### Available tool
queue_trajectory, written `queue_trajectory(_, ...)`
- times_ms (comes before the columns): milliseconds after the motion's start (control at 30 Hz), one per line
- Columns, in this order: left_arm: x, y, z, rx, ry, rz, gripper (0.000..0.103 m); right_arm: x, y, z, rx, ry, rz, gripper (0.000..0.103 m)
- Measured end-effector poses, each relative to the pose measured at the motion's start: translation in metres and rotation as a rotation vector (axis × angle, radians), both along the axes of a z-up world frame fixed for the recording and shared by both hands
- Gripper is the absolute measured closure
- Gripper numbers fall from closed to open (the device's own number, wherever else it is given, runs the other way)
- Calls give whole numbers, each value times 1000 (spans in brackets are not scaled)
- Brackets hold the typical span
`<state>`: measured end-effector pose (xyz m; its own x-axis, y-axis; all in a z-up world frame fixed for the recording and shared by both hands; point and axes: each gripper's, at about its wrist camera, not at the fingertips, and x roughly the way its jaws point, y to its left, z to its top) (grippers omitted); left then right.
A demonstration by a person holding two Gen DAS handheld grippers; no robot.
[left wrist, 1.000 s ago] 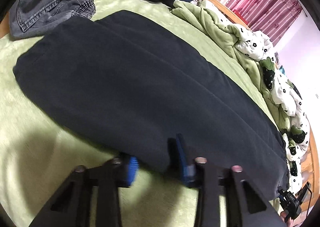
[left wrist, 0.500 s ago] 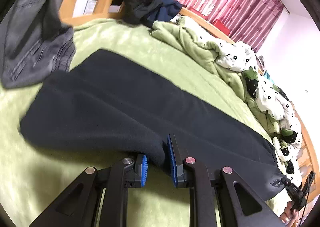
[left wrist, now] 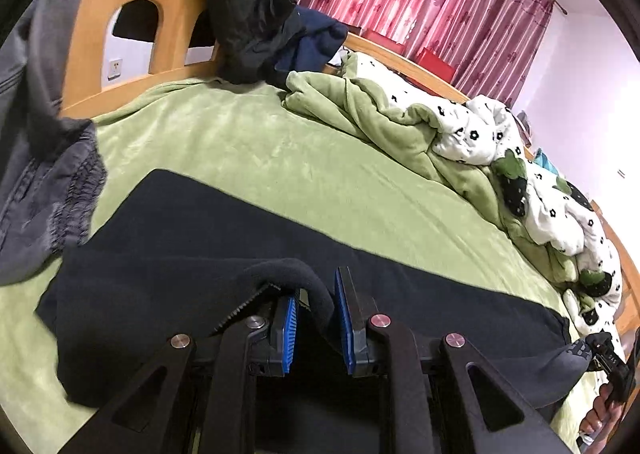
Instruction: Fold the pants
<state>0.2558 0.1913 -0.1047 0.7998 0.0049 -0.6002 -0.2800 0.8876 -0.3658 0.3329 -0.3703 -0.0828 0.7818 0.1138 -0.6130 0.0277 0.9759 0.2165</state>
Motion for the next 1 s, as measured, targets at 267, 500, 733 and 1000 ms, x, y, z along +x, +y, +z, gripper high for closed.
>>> queue_trajectory(267,63,5,-28,31,31,43,86,76,10,-29,-36,57,-28,88)
queue_trajectory(500,87,-4,-46,117,97,57,86,104,21,-63,-94,137,-39,70)
queue_trajectory(733,62,-7,-26,74,81,33,46,62,17,-40,-7,99,-23,53)
queue_trajectory(1000,4,-24,-22,26,123,-45,42,-27,24,-34,-85,141,33,45)
